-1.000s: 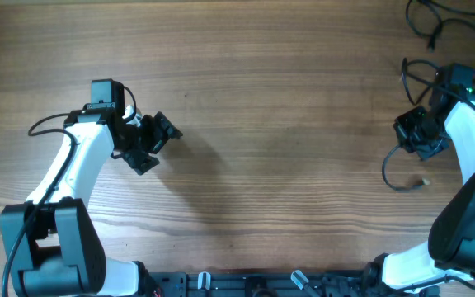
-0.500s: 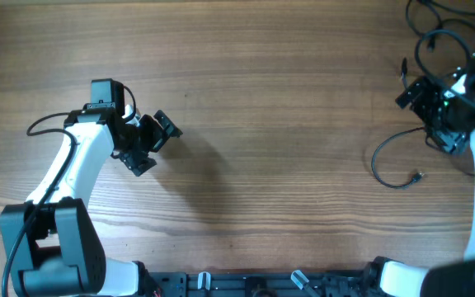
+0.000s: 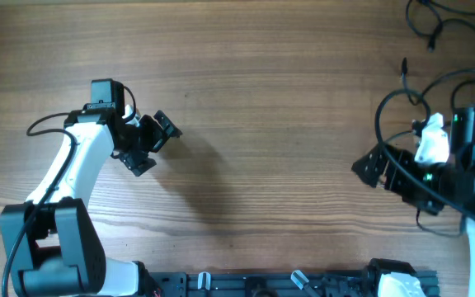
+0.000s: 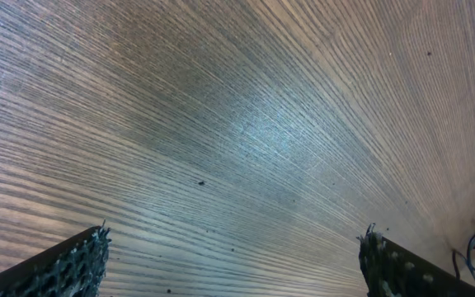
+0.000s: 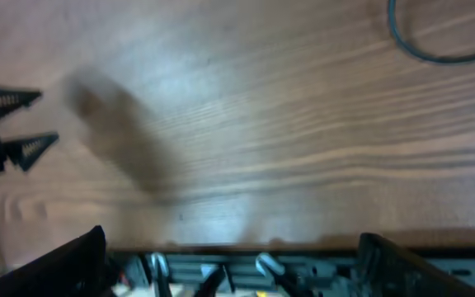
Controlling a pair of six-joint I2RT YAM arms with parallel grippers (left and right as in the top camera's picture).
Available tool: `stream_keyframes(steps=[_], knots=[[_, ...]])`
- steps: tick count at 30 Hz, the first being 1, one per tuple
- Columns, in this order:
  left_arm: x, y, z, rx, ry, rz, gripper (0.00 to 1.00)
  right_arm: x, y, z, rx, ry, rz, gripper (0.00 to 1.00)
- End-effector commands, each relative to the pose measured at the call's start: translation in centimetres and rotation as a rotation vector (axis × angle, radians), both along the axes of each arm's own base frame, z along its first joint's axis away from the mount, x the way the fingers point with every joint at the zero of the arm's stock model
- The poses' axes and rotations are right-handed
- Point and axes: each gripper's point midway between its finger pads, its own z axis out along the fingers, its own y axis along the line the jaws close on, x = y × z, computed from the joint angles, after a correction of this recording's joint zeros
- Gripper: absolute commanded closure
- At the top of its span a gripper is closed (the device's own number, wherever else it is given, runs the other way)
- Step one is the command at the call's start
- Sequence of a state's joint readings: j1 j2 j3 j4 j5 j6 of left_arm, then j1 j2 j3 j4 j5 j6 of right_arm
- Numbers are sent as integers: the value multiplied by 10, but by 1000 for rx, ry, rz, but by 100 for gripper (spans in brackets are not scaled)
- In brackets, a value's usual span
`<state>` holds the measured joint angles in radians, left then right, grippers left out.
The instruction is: Untangle cables
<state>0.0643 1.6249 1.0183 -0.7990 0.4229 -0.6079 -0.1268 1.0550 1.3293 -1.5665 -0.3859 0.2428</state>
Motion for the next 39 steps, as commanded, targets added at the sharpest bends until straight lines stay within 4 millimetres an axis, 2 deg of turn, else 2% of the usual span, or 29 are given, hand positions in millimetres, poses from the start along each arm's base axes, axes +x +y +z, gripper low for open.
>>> stream_keyframes(steps=[1, 6, 11, 15, 19, 24, 39], knots=[[0, 0, 2, 10, -11, -6, 0, -15, 8, 4, 4, -39, 96, 0], [0, 0, 2, 10, -11, -6, 0, -25, 10, 13, -7, -108, 117, 0], [0, 0, 2, 10, -11, -6, 0, -34, 37, 30, 124, -183, 200, 0], [0, 0, 2, 10, -11, -6, 0, -44, 51, 30, 127, -194, 314, 0], [0, 0, 2, 10, -11, -6, 0, -47, 54, 30, 131, -193, 340, 0], [0, 0, 2, 10, -11, -7, 0, -58, 71, 32, 161, -191, 449, 0], [0, 1, 2, 10, -11, -6, 0, -50, 57, 24, 51, -198, 431, 0]])
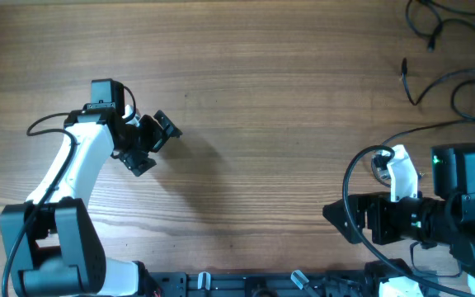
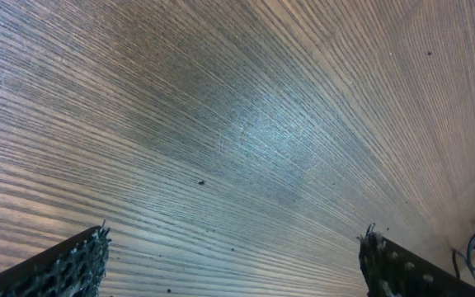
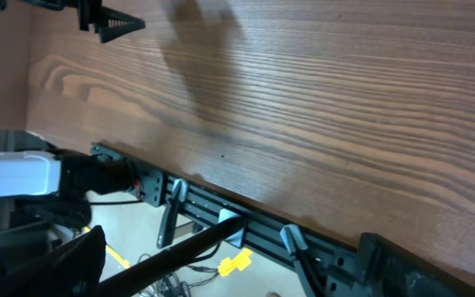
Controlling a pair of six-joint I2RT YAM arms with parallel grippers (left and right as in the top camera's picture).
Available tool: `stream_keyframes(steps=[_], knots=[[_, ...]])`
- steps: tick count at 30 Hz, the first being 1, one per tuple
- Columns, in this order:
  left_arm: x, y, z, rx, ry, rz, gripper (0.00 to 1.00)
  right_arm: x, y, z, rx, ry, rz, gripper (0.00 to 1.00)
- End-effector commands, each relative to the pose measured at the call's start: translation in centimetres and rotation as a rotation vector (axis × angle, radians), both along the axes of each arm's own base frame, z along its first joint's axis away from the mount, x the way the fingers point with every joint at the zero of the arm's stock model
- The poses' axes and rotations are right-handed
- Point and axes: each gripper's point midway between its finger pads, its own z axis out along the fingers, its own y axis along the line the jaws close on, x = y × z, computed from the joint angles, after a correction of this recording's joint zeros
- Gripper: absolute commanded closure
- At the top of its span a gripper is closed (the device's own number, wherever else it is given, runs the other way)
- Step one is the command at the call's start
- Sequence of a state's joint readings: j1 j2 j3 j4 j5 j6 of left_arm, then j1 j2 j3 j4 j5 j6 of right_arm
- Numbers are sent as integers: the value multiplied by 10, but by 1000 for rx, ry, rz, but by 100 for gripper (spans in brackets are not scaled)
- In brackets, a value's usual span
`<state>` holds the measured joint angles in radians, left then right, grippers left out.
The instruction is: Untangle cables
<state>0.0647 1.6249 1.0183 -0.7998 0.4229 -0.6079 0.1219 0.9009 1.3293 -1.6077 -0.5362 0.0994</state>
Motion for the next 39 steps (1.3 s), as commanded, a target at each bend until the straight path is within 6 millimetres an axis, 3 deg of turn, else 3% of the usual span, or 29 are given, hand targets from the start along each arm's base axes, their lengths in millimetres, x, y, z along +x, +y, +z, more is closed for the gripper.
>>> stream_keyframes(steps=[1, 6, 12, 15, 17, 24, 30, 39], knots=[[0, 0, 2, 10, -11, -6, 0, 8, -6, -3, -49, -56, 9, 0], [0, 0, 2, 10, -11, -6, 0, 32, -2, 16, -74, -294, 107, 0], [0, 0, 2, 11, -12, -6, 0, 29, -2, 58, -115, -644, 193, 0], [0, 0, 2, 10, -12, -6, 0, 23, -3, 69, -151, -765, 236, 0], [0, 0, 2, 11, -12, -6, 0, 29, -6, 61, -177, -827, 227, 0], [0, 0, 2, 10, -12, -6, 0, 76, -6, 4, -204, -1092, 163, 0], [0, 0, 2, 10, -11, -6, 0, 81, -7, -41, -214, -1161, 145, 0], [0, 0, 2, 11, -12, -6, 0, 84, -23, -36, -285, -1183, 65, 0]])
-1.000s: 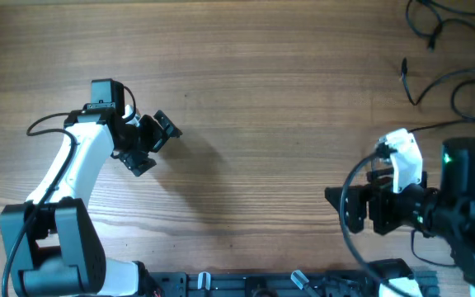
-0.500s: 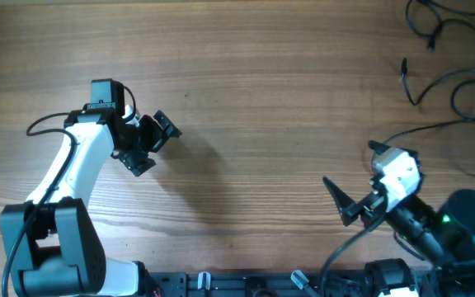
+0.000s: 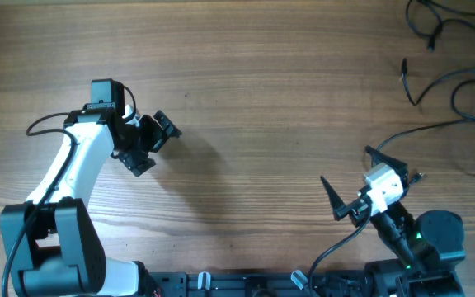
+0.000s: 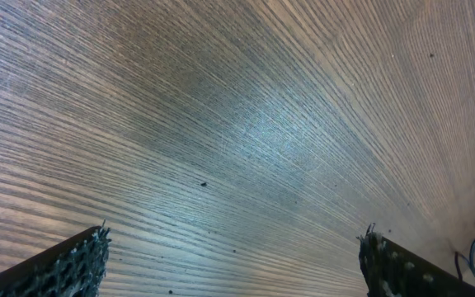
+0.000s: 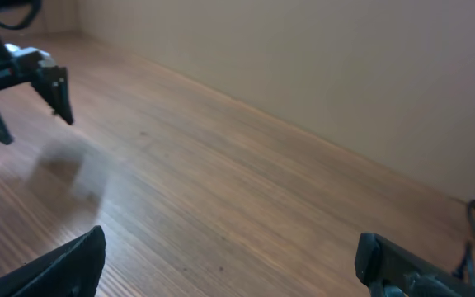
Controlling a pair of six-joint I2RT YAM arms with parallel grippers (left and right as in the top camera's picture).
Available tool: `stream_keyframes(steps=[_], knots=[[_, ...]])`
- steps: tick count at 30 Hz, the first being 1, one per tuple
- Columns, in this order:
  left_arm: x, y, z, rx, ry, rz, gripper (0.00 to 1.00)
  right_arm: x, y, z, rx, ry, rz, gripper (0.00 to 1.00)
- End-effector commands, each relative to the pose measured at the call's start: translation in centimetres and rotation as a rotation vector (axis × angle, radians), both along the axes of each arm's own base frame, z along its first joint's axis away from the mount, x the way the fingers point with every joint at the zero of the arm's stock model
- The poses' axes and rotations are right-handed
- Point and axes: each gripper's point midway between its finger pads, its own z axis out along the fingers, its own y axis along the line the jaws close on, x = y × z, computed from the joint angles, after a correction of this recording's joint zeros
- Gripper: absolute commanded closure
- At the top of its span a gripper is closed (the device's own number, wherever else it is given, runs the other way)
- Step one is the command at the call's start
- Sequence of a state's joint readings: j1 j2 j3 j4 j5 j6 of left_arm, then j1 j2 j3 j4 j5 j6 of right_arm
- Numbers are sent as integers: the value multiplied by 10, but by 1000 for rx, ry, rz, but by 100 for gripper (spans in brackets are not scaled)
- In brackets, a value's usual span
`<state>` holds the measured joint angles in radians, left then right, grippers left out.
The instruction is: Untangle cables
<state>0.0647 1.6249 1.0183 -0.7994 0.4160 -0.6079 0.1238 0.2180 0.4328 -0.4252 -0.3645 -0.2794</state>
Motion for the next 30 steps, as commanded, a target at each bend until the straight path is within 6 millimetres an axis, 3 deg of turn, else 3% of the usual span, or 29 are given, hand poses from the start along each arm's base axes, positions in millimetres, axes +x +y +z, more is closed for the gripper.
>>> stream_keyframes(steps=[1, 13, 16, 21, 30], knots=[[0, -1, 2, 3, -12, -7, 0, 3, -8, 6, -10, -36, -45, 0], [0, -1, 2, 3, -12, -7, 0, 9, -18, 17, -12, -88, -107, 0], [0, -1, 2, 3, -12, -7, 0, 17, -22, 11, -5, -106, -132, 0], [0, -1, 2, 4, -12, -7, 0, 22, -35, -3, 180, -162, -229, 0], [0, -1, 2, 4, -12, -7, 0, 32, -47, -38, 246, -180, -306, 0]])
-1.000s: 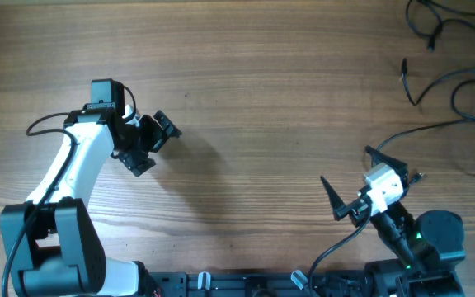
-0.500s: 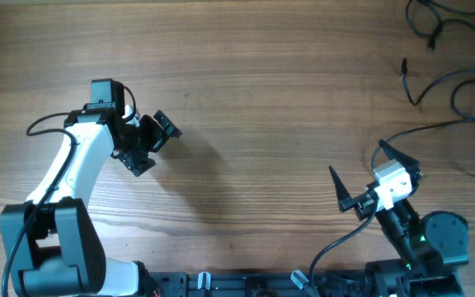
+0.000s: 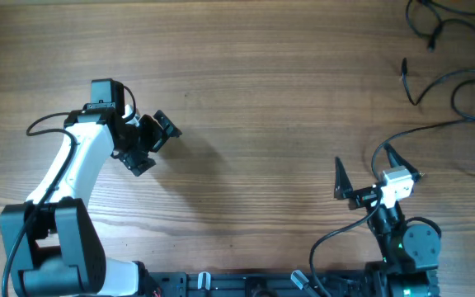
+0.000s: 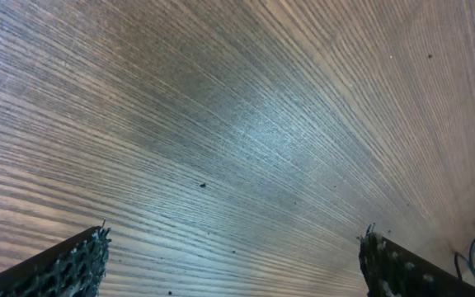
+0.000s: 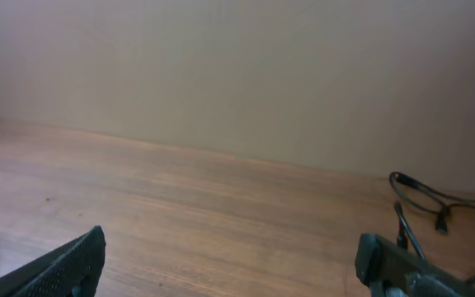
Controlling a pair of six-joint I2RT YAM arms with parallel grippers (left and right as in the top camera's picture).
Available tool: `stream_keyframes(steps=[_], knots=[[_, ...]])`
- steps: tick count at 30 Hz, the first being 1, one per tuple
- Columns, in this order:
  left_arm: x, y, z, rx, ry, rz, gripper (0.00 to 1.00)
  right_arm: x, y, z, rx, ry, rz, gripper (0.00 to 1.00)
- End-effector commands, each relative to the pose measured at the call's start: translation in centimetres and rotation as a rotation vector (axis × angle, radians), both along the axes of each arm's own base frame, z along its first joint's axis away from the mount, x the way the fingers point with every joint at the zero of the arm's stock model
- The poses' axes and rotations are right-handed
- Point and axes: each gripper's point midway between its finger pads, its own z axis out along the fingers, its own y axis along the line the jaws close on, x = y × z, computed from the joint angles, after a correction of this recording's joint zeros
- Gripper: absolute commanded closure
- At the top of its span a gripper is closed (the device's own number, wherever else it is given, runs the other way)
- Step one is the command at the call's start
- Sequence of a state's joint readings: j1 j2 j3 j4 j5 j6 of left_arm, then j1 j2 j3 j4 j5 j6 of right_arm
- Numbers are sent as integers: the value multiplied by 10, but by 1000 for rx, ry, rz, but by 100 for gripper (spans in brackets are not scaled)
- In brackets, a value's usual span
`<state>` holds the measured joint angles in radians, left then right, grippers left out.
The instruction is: Untangle cables
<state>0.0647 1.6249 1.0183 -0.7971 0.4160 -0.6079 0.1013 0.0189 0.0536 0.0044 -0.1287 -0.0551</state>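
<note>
Black cables [image 3: 456,87] lie in loose curves at the table's far right, and another strand [image 3: 432,23] lies in the back right corner. The right wrist view shows them as thin loops [image 5: 425,198] near the far wall. My right gripper [image 3: 366,170] is open and empty at the front right, raised and pointing across the table, short of the cables. In its own view the right gripper [image 5: 231,246] has nothing between its fingers. My left gripper [image 3: 152,142] hovers open over bare wood at the left. The left gripper [image 4: 233,241] holds nothing; a cable loop shows at the right edge.
The wooden table [image 3: 254,99] spreads between the two arms. A black rail [image 3: 254,285] runs along the front edge by the arm bases. A plain wall [image 5: 237,74] stands behind the table.
My right gripper has shifted a little right and back near the front edge, and its camera now looks level toward the far wall. The left arm has not moved.
My right gripper stood open by the cables at the right edge. Then it was low at the front right corner, away from them. Then it pointed up over the front edge, and now it faces the far wall, empty. The left gripper stayed open throughout.
</note>
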Motion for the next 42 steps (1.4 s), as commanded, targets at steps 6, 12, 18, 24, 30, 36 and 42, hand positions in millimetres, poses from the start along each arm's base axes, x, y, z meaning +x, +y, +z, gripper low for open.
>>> stream_keyframes(steps=[6, 12, 18, 24, 30, 36, 42], knots=[[-1, -1, 2, 3, -9, -7, 0, 6, -28, -9, 116, 3, -160, 0], [-1, -1, 2, 4, -9, -7, 0, 6, -26, -21, 22, 38, -139, 0], [-1, -1, 2, 4, -9, -7, 0, 6, -21, -22, -21, 36, -114, 0], [-1, -1, 2, 4, -9, -7, 0, 7, -32, -24, 110, 68, -157, 0], [-1, -1, 2, 4, -9, -7, 0, 7, -33, -25, 66, 62, -159, 0], [-1, -1, 2, 4, -9, -7, 0, 7, -32, -22, 30, 44, -158, 0], [-1, -1, 2, 3, -9, -7, 0, 7, -33, -22, 31, 43, -159, 0]])
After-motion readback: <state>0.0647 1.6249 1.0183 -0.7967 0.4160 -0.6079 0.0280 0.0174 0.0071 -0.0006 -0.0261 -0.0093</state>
